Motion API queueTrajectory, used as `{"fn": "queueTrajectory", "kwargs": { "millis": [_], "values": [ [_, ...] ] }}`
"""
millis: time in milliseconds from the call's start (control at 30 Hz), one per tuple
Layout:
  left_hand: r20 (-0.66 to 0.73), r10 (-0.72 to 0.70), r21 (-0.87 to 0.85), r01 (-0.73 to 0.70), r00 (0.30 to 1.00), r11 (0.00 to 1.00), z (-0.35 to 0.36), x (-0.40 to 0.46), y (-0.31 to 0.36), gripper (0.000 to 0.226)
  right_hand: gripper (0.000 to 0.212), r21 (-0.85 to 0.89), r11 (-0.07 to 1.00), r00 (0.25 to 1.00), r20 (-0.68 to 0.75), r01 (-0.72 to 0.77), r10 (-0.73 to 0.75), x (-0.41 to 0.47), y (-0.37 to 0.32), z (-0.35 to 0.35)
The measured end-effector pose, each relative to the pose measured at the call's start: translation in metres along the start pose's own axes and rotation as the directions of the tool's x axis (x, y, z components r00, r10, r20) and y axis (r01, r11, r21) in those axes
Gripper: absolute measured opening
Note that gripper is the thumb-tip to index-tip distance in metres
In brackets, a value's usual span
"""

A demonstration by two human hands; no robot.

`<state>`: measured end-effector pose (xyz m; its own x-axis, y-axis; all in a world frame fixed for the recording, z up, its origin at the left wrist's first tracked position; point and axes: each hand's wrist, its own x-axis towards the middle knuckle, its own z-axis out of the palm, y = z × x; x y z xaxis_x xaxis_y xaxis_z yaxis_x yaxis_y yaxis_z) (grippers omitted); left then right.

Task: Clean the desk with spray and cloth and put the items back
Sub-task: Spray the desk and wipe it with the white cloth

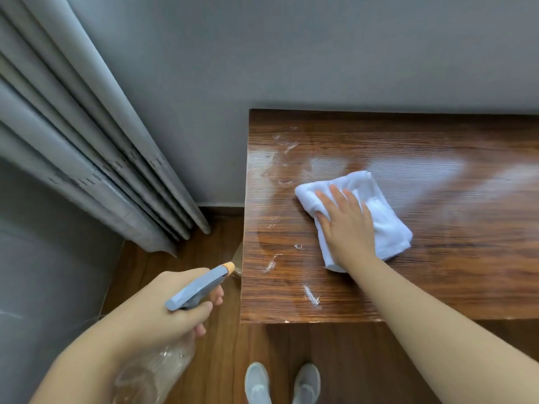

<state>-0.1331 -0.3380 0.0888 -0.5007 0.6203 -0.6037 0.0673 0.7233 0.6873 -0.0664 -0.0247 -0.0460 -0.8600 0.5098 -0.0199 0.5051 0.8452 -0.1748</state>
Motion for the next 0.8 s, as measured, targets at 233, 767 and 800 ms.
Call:
{"fn": "queueTrajectory", "kwargs": {
  "millis": [233, 767, 800],
  "values": [
    [-0.033, 0.003, 0.019, -0.002, 0.999, 1.000, 0.001, 0.000, -0.009, 0.023, 0.050, -0.017, 1.000, 0.995, -0.096, 0.001, -0.003, -0.088, 0.003, 0.006],
    [-0.053, -0.004, 0.048, 0.007, 0.999, 0.999, -0.010, 0.002, -0.021, 0.020, 0.049, -0.020, 0.985, 0.984, -0.035, 0.173, -0.173, -0.019, -0.109, 0.026],
    [-0.051, -0.009, 0.050, 0.012, 0.999, 0.999, -0.010, 0.002, -0.020, 0.019, 0.048, -0.024, 0.987, 0.986, -0.049, 0.161, -0.162, -0.009, -0.105, 0.025]
  ]
}}
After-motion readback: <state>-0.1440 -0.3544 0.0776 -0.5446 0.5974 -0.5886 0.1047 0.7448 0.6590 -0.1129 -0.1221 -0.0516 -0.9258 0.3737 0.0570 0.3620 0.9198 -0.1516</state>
